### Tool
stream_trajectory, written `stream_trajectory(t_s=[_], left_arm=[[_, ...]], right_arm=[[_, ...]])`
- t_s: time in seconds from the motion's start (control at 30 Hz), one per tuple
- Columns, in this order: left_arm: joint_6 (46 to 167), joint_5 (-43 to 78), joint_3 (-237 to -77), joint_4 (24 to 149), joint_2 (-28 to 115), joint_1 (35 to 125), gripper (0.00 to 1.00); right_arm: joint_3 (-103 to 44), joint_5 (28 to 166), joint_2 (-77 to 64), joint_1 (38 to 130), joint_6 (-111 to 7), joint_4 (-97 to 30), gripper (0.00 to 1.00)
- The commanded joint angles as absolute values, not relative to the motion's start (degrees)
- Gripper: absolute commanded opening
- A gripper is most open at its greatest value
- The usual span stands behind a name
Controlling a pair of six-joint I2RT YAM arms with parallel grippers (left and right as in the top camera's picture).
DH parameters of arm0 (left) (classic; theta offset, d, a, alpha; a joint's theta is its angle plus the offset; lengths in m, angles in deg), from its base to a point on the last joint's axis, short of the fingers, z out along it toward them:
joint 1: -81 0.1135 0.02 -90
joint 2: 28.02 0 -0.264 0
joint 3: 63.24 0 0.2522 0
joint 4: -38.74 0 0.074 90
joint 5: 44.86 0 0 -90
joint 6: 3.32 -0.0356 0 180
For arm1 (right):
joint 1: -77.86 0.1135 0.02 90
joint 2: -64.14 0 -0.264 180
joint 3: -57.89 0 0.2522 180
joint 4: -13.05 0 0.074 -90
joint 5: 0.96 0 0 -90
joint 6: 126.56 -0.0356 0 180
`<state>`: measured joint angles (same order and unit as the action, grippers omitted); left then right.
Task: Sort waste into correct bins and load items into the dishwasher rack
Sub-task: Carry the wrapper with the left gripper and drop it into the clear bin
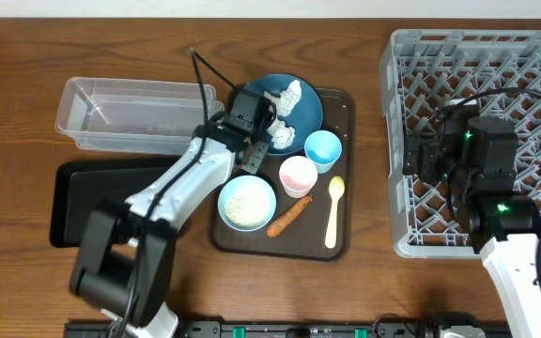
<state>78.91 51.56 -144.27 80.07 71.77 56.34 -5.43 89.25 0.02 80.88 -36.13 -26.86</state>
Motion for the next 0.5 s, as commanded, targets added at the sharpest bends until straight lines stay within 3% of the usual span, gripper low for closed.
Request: stream_trajectory(t_s=[0.0, 0.23, 0.47], left_arm=[[78.6, 52.3, -146.0, 79.3, 64.0, 57.1, 0.08], [79.0, 52.3, -146.0, 75.9, 55.8, 64.3, 0.09], [85.6, 52.2, -145.9, 74.7, 59.5, 76.6, 0.09]], right_arm=[[-6.5, 89.0, 0.1, 81.2, -36.9, -26.9, 0.99], [-6.5, 89.0, 0.1, 81.2, -36.9, -26.9, 0.99], [-6.5, 89.0, 0.1, 81.2, -36.9, -26.9, 0.99]])
